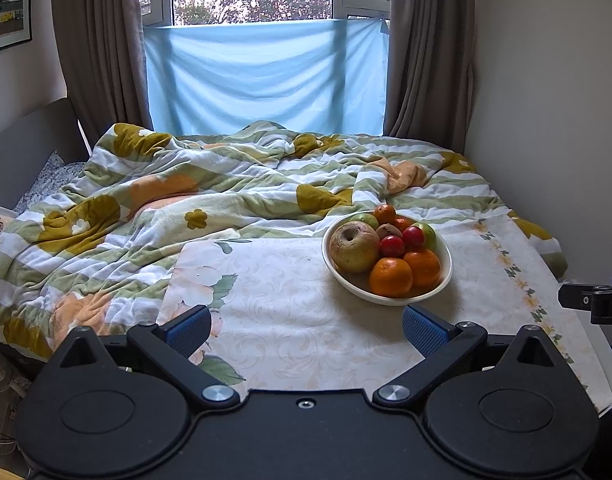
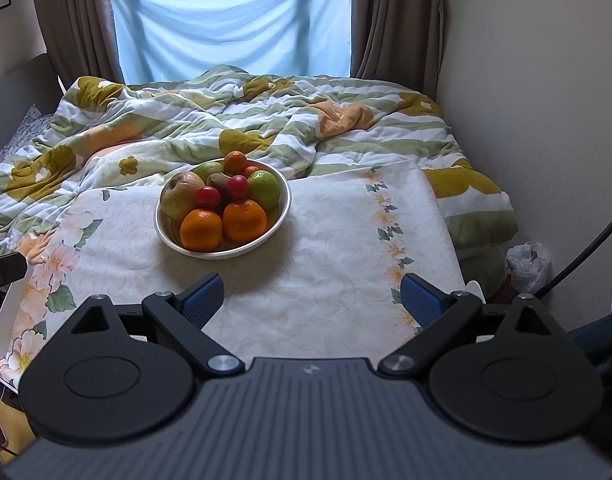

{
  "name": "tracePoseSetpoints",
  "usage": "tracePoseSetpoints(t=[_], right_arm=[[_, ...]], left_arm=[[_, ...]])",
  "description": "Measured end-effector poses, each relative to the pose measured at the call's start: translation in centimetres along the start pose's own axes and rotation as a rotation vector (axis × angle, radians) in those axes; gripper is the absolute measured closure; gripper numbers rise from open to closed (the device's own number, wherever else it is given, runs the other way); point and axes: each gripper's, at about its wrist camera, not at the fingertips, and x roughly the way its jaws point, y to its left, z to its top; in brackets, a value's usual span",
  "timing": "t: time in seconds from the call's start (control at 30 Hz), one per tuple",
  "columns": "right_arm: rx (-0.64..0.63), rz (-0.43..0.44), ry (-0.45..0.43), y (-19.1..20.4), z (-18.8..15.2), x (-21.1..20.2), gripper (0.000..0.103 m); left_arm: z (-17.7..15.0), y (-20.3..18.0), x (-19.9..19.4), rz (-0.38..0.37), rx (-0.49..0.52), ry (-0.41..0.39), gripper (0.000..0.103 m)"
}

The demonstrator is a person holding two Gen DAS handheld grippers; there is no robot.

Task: Organize fruits

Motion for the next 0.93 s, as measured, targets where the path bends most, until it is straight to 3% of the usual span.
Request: tracePoseSetpoints(t=[0.57, 0.93], right_arm=[[0.001, -0.001, -0.002, 0.0, -0.3, 0.2, 0.000], [-0.001, 0.006, -0.012, -0.2, -0.8, -0.9, 0.000]], left_arm=[[-0.4, -0.2, -0.5, 0.037, 0.027, -0.014, 0.000], [-1.3, 0.0, -1.5, 0.020, -0.009, -0.009, 0.000]])
